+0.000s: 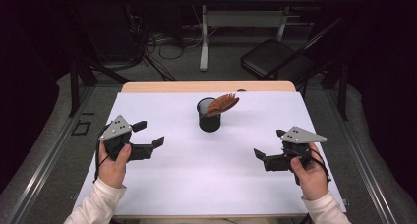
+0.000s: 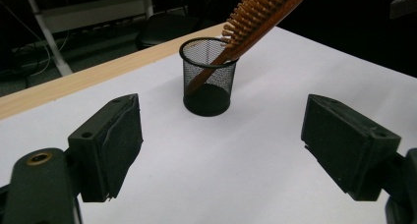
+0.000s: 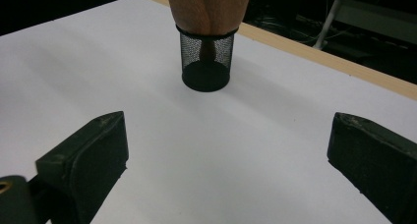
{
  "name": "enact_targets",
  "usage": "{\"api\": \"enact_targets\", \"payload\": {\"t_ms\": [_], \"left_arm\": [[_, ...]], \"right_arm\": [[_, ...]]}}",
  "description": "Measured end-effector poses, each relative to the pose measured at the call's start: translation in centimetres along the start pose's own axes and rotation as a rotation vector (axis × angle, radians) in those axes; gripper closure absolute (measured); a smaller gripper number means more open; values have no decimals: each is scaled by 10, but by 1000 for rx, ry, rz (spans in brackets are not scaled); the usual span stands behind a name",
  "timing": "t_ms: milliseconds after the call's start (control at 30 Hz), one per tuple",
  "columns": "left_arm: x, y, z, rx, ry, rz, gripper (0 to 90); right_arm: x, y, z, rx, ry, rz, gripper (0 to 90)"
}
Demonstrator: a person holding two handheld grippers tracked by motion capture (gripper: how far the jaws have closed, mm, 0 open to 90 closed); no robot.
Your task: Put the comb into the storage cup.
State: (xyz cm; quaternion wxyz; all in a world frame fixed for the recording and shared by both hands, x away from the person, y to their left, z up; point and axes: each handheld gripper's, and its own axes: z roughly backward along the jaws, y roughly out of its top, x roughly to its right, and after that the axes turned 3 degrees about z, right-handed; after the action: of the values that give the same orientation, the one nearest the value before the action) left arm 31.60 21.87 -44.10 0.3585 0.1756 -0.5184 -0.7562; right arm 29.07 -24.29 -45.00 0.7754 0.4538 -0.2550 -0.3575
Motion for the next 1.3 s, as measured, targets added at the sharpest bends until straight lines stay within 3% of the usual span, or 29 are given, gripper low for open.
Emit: {"api": "enact_targets", "payload": {"t_ms": [567, 900, 1300], "left_arm": [[-13, -40, 0, 12, 32, 60, 157], [-19, -60, -3, 27, 30, 102, 157], [-26, -75, -3, 44, 56, 101, 157]], "right_arm": [[9, -39, 2, -33, -47, -62, 17], [12, -53, -2, -29, -69, -93, 17], [18, -69, -7, -20, -102, -116, 17]]}}
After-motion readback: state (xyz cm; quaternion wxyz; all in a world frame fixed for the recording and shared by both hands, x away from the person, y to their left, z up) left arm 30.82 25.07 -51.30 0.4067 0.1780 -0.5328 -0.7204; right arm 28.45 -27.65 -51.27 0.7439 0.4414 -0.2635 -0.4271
